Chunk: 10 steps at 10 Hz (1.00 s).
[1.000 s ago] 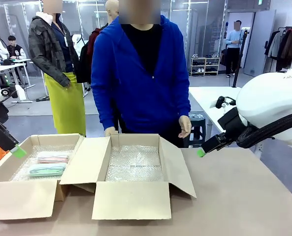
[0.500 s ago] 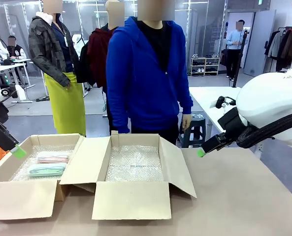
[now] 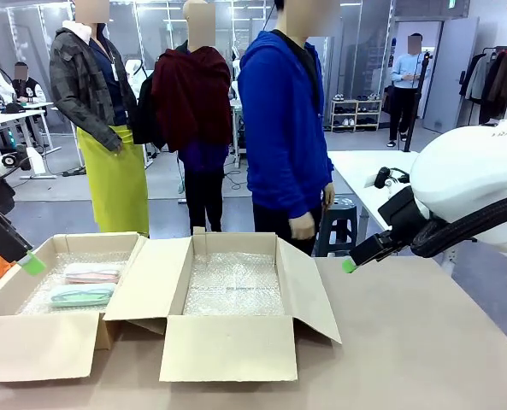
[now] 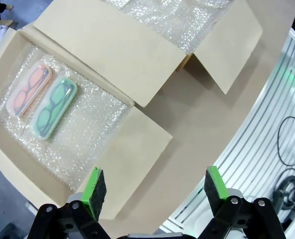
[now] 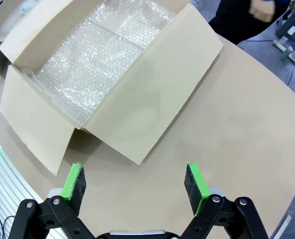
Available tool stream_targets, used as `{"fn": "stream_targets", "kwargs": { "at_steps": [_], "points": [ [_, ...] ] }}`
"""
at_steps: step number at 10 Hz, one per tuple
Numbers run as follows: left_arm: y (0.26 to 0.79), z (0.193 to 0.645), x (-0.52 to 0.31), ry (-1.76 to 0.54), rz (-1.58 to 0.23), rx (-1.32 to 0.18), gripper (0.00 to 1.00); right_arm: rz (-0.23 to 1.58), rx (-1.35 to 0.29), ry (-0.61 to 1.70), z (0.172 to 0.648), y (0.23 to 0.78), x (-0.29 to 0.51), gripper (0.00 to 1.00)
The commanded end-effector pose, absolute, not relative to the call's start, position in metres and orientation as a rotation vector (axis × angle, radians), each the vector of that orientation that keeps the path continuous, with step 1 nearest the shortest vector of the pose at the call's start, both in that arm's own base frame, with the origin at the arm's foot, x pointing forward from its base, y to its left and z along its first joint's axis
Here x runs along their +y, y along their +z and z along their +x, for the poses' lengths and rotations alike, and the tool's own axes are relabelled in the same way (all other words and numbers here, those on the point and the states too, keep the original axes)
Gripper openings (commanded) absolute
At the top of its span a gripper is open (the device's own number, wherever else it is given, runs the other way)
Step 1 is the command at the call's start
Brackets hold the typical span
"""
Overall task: Pack the glasses set securely to prepare it for shipping.
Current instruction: Position the Package Box on the left side of the table.
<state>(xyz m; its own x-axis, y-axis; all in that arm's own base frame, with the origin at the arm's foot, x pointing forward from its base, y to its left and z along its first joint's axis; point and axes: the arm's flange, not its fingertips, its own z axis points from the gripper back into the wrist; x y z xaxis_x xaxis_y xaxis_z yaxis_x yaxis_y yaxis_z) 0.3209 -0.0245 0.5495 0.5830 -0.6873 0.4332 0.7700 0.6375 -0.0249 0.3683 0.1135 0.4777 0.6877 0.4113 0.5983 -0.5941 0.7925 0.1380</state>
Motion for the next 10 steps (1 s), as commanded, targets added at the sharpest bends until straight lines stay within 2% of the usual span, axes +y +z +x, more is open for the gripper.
{"fn": "stream_targets", "kwargs": {
  "at_steps": [1, 10],
  "points": [
    [0.5525, 0.3187, -0.0254, -0.840, -0.197, -0.406, 1.00, 0.338, -0.593, 0.588, 0.3692, 0.4778, 0.1139, 1.00],
    [0.5525, 0.3187, -0.0254, -0.840, -0.197, -0.406, 1.00, 0.338, -0.593, 0.588, 0.3692, 0.4778, 0.1139, 1.00]
  ]
}}
